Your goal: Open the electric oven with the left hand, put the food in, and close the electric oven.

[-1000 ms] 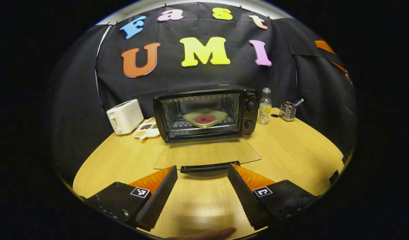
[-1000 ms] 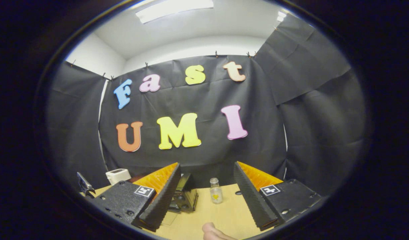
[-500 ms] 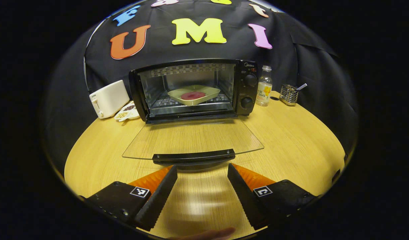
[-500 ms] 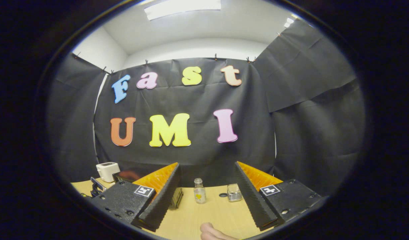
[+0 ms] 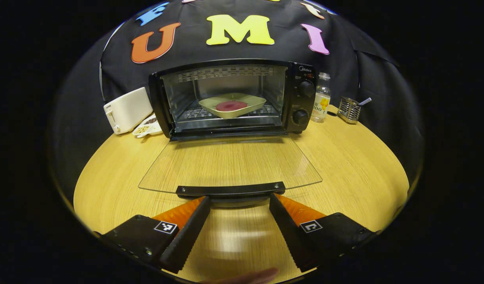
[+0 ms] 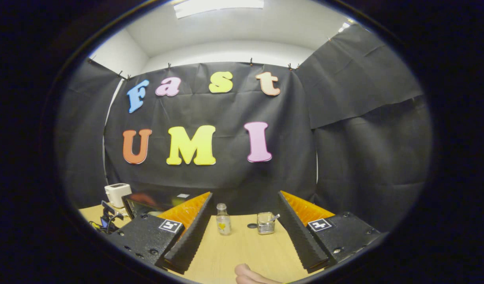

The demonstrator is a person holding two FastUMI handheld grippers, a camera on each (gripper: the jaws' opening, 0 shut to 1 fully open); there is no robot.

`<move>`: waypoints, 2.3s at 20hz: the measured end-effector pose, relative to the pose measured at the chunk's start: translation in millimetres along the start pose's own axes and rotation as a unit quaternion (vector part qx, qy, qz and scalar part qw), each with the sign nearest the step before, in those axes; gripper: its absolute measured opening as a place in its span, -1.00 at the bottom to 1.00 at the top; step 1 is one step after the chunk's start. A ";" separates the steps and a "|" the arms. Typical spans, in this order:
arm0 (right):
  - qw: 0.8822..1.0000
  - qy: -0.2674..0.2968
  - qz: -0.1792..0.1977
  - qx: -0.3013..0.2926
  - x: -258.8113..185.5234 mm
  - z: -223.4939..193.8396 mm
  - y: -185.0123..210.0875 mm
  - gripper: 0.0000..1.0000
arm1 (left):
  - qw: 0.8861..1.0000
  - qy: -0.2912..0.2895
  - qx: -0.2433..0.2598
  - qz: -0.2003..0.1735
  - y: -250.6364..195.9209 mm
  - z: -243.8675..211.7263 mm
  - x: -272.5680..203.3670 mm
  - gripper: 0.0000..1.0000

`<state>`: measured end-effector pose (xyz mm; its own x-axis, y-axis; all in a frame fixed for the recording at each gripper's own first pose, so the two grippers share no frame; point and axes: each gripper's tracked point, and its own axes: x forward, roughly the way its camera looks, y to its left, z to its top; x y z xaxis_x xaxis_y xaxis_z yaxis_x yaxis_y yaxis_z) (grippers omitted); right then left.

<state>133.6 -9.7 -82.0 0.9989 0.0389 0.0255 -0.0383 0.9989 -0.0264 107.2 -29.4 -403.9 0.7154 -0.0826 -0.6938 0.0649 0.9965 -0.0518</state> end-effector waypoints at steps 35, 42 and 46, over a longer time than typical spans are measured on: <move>0.999 -0.010 0.000 0.035 -105.8 -5.1 -2.4 0.92 | 0.981 -0.190 -0.006 0.040 22.9 163.5 -18.2 0.93; 0.999 -0.016 -0.005 0.032 -135.3 0.1 -5.4 0.92 | 0.976 -0.213 -0.009 0.045 24.2 173.3 -66.2 0.93; 0.999 -0.024 -0.016 0.035 -154.4 6.3 -12.0 1.00 | 0.970 -0.240 -0.003 0.047 19.5 175.3 -117.5 0.93</move>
<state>-20.3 -27.6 -79.3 0.9973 0.0067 0.0736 -0.0101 0.9989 0.0458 146.3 -1.7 -197.5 0.9595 0.0166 -0.2813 -0.0203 0.9997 -0.0101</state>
